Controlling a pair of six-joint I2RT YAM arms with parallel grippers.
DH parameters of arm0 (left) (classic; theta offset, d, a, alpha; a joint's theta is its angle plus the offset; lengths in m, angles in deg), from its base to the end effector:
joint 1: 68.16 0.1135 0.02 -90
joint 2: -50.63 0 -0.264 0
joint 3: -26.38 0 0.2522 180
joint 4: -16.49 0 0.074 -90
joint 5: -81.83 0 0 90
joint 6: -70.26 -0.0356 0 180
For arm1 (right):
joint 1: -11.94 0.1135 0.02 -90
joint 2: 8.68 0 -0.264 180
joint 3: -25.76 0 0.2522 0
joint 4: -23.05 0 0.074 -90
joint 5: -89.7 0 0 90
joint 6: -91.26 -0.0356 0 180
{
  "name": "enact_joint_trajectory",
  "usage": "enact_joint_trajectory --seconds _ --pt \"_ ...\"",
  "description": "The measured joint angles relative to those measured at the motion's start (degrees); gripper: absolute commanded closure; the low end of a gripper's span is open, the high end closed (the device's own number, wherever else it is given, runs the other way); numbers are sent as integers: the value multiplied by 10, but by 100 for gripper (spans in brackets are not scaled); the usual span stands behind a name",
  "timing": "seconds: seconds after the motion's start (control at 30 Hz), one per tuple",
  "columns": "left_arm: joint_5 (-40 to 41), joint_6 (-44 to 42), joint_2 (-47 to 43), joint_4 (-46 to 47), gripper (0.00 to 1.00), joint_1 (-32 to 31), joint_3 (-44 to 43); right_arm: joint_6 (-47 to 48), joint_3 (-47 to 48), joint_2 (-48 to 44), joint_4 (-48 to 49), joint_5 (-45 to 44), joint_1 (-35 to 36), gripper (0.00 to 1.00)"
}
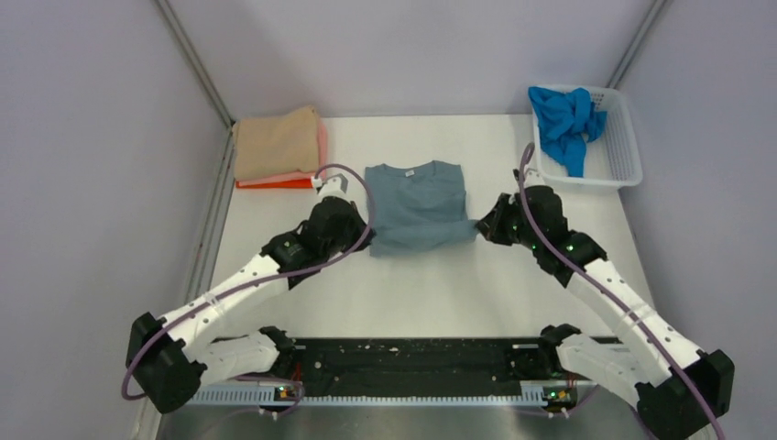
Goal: Fold and stack the t-shirts
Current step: Fold the long partially folded tshirt into a neat square
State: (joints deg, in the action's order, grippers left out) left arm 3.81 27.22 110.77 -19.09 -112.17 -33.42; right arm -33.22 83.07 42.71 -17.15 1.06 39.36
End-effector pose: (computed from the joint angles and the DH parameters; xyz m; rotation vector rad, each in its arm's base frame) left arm 0.1698 -0.1537 0.2771 -0.1791 2.2547 -0.6559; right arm 0.1742 0.0913 0.2841 0.1240 2.2378 0.6321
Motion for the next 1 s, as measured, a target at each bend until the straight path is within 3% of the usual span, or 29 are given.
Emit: enact_joint_trajectory --seconds 0.2,0.53,1.0 --pt "-18 -52 93 9 100 99 -86 24 62 101 79 30 -60 100" --pt "-69 -119 247 14 100 177 -237 53 195 271 137 77 -115 100" --pt "-142 -141 477 -9 100 249 -414 60 292 459 203 122 -152 100"
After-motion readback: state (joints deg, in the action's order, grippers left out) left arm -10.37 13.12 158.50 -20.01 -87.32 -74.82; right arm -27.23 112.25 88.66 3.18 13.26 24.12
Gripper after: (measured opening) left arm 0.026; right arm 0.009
